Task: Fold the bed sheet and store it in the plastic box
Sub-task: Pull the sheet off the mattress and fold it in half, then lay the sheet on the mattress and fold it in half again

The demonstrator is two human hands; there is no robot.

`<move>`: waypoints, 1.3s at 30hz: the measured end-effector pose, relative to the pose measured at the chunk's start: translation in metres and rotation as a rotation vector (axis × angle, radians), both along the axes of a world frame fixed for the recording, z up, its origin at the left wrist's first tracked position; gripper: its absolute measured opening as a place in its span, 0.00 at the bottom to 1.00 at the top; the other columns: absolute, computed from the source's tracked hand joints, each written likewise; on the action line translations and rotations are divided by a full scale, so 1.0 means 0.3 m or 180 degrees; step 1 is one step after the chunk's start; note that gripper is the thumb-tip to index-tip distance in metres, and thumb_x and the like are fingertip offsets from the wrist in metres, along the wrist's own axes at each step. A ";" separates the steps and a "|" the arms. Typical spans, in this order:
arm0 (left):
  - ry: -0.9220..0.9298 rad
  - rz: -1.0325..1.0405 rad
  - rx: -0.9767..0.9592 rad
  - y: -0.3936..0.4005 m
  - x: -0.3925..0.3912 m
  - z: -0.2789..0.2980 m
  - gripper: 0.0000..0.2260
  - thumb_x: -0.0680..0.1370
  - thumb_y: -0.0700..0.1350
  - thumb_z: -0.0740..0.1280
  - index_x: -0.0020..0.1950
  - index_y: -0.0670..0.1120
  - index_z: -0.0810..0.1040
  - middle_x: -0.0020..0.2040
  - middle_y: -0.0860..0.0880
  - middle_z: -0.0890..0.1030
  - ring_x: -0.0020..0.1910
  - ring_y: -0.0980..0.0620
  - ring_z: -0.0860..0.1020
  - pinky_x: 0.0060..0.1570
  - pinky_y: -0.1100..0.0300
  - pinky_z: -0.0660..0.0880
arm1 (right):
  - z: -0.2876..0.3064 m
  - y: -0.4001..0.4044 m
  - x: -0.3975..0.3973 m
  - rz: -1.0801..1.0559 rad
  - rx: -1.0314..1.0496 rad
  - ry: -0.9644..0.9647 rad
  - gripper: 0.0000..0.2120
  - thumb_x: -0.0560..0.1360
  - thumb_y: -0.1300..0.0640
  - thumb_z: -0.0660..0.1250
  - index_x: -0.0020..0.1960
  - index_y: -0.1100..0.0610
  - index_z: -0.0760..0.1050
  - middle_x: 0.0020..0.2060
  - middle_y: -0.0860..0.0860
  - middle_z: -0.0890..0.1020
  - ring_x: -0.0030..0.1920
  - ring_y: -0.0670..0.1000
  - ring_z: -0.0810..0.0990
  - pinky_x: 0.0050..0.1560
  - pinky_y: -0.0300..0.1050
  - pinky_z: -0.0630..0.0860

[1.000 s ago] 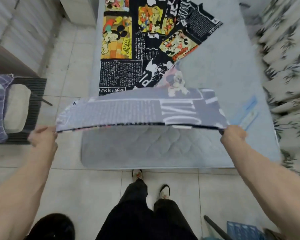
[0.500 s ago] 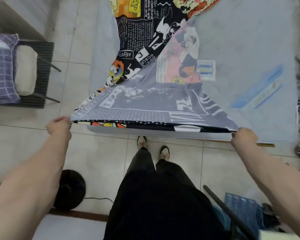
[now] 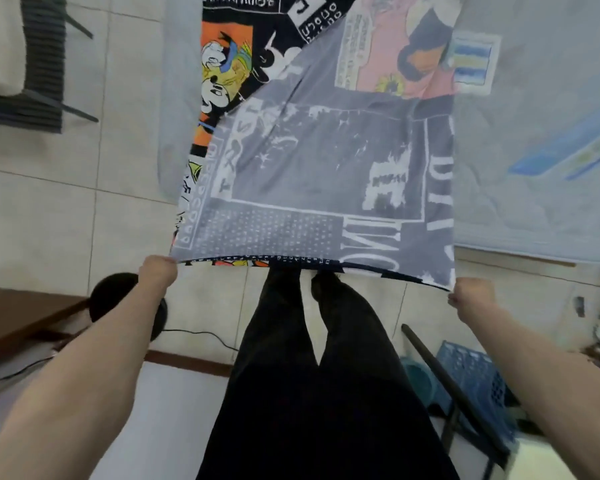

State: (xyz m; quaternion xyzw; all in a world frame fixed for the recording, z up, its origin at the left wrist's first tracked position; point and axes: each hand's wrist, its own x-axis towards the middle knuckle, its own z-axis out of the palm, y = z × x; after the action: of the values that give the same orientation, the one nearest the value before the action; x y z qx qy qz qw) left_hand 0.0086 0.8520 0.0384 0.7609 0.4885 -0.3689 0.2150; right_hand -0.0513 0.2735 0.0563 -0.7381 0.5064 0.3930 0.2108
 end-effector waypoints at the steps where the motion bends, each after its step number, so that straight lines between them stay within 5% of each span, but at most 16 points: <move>1: 0.0237 -0.0186 -0.0085 -0.016 -0.014 0.004 0.15 0.82 0.35 0.61 0.68 0.35 0.77 0.64 0.34 0.80 0.64 0.37 0.79 0.59 0.50 0.77 | 0.003 0.052 0.025 0.0014 0.0085 -0.0083 0.03 0.81 0.55 0.64 0.49 0.53 0.73 0.52 0.52 0.83 0.52 0.51 0.82 0.47 0.39 0.75; 5: 0.0736 -0.0399 -0.0428 0.003 -0.033 0.091 0.16 0.82 0.39 0.63 0.67 0.32 0.75 0.66 0.34 0.77 0.65 0.34 0.77 0.54 0.51 0.75 | 0.096 0.403 0.215 -0.0271 0.0833 -0.0381 0.07 0.82 0.63 0.59 0.51 0.62 0.76 0.38 0.58 0.77 0.32 0.53 0.75 0.32 0.43 0.70; 10: 0.0331 0.0338 -0.0777 0.240 -0.043 0.204 0.05 0.82 0.39 0.63 0.54 0.38 0.76 0.54 0.37 0.79 0.54 0.40 0.79 0.49 0.51 0.75 | 0.199 0.871 0.425 0.0474 0.1393 -0.0428 0.10 0.81 0.62 0.58 0.44 0.60 0.76 0.37 0.57 0.77 0.33 0.54 0.75 0.31 0.42 0.69; 13: 0.0135 0.0145 -0.0938 0.456 -0.032 0.219 0.08 0.82 0.41 0.64 0.57 0.39 0.79 0.49 0.42 0.80 0.47 0.45 0.78 0.44 0.55 0.75 | 0.215 1.162 0.524 0.0712 0.1540 -0.0417 0.11 0.82 0.59 0.57 0.48 0.60 0.76 0.38 0.58 0.78 0.35 0.54 0.75 0.34 0.44 0.69; 17: 0.0070 0.0052 -0.1120 0.801 0.037 0.193 0.09 0.81 0.43 0.63 0.46 0.40 0.80 0.39 0.43 0.79 0.39 0.47 0.77 0.40 0.56 0.69 | 0.182 1.537 0.664 0.0838 0.1733 -0.0316 0.12 0.82 0.59 0.57 0.55 0.61 0.78 0.42 0.57 0.79 0.40 0.55 0.76 0.39 0.47 0.72; 21: 0.0424 -0.0208 -0.1149 1.164 0.185 0.194 0.13 0.83 0.42 0.64 0.40 0.42 0.79 0.39 0.36 0.82 0.37 0.46 0.77 0.38 0.55 0.67 | 0.188 1.828 0.768 0.0421 0.1729 -0.0165 0.08 0.81 0.66 0.57 0.49 0.62 0.74 0.40 0.59 0.75 0.37 0.54 0.72 0.37 0.48 0.67; 27: 0.0577 -0.1432 -0.1079 1.409 0.742 0.266 0.15 0.81 0.42 0.64 0.34 0.48 0.69 0.31 0.50 0.72 0.33 0.50 0.71 0.37 0.56 0.62 | 0.241 2.051 0.870 -0.0753 0.1405 -0.0188 0.08 0.82 0.61 0.59 0.51 0.61 0.75 0.40 0.58 0.76 0.34 0.53 0.72 0.31 0.41 0.66; 32: 0.0299 -0.1937 -0.1336 1.330 1.327 0.298 0.07 0.81 0.44 0.64 0.44 0.47 0.77 0.43 0.41 0.81 0.45 0.47 0.81 0.44 0.56 0.70 | 0.228 2.138 1.033 -0.1283 0.1356 -0.0175 0.07 0.82 0.62 0.58 0.51 0.61 0.74 0.41 0.58 0.75 0.33 0.52 0.71 0.31 0.41 0.64; 37: -0.0362 -0.1746 -0.1550 1.247 1.886 0.338 0.10 0.82 0.47 0.65 0.61 0.47 0.81 0.54 0.48 0.84 0.54 0.48 0.83 0.56 0.53 0.77 | 0.177 2.195 1.391 -0.0946 0.1263 -0.0049 0.09 0.80 0.64 0.59 0.42 0.62 0.74 0.39 0.59 0.75 0.36 0.52 0.74 0.36 0.45 0.67; 39: -0.0486 -0.1597 -0.1603 1.250 2.074 0.369 0.11 0.83 0.47 0.64 0.63 0.48 0.80 0.54 0.50 0.84 0.52 0.52 0.82 0.53 0.54 0.76 | 0.169 2.190 1.617 -0.0714 0.1302 -0.0004 0.12 0.80 0.63 0.58 0.50 0.67 0.79 0.49 0.63 0.80 0.48 0.54 0.78 0.48 0.46 0.72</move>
State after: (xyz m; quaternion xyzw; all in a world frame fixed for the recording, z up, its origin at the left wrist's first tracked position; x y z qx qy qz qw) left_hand 0.6309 1.2271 0.1490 0.8057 0.1629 -0.4610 0.3343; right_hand 0.4339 0.9306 0.1071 -0.6193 0.4949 0.4610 0.3987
